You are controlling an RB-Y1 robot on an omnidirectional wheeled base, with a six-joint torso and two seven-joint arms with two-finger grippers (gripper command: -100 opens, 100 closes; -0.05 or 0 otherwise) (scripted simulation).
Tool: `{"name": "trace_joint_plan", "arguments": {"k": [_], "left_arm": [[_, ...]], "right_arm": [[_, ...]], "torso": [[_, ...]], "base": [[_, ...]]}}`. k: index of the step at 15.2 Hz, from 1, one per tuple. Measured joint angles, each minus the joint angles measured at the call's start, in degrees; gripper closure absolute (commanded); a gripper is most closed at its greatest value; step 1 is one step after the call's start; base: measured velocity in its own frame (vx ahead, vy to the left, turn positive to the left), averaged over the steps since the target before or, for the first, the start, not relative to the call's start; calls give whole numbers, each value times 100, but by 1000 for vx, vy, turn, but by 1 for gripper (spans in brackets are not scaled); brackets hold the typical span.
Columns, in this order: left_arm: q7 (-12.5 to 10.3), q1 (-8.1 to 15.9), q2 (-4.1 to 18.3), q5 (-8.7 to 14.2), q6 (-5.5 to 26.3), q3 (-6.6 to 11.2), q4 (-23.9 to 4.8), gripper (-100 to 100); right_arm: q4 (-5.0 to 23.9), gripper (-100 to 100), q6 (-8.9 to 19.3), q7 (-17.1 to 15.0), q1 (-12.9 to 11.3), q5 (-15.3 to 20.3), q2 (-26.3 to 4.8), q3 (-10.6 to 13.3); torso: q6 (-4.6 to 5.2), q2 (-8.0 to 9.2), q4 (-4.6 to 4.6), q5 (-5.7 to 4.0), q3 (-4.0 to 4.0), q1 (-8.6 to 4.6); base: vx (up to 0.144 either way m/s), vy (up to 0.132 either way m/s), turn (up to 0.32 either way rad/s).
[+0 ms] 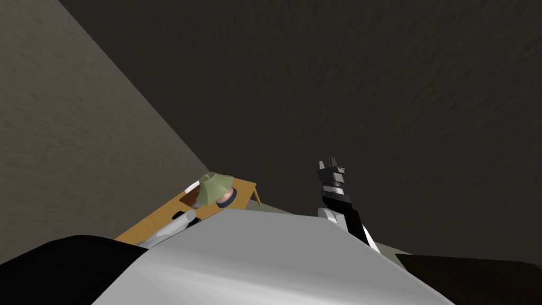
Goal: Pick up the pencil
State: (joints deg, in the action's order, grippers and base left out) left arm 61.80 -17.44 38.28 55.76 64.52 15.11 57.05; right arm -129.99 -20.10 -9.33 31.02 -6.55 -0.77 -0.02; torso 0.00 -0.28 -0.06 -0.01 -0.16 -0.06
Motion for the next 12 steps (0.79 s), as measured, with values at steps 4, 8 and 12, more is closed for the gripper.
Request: {"name": "trace_joint_plan", "arguments": {"k": [4,8,12], "left_arm": [[180,34,38,151,225,28,-201,-100],[92,185,-237,-29,-44,-108,-383,-100],[93,192,-250,-37,-77,-114,-406,100]], "right_arm": [[0,0,0,0,0,0,0,0],[0,0,0,0,-1,0,0,-1],[0,0,0,0,-1,0,0,0]], "torso": [[-1,14,3,-1,8,-4],[-1,42,9,6,24,24],[1,31,8,1,19,1]], "base": [[23,9,-18],[-35,61,-42],[-3,6,-1]]}}
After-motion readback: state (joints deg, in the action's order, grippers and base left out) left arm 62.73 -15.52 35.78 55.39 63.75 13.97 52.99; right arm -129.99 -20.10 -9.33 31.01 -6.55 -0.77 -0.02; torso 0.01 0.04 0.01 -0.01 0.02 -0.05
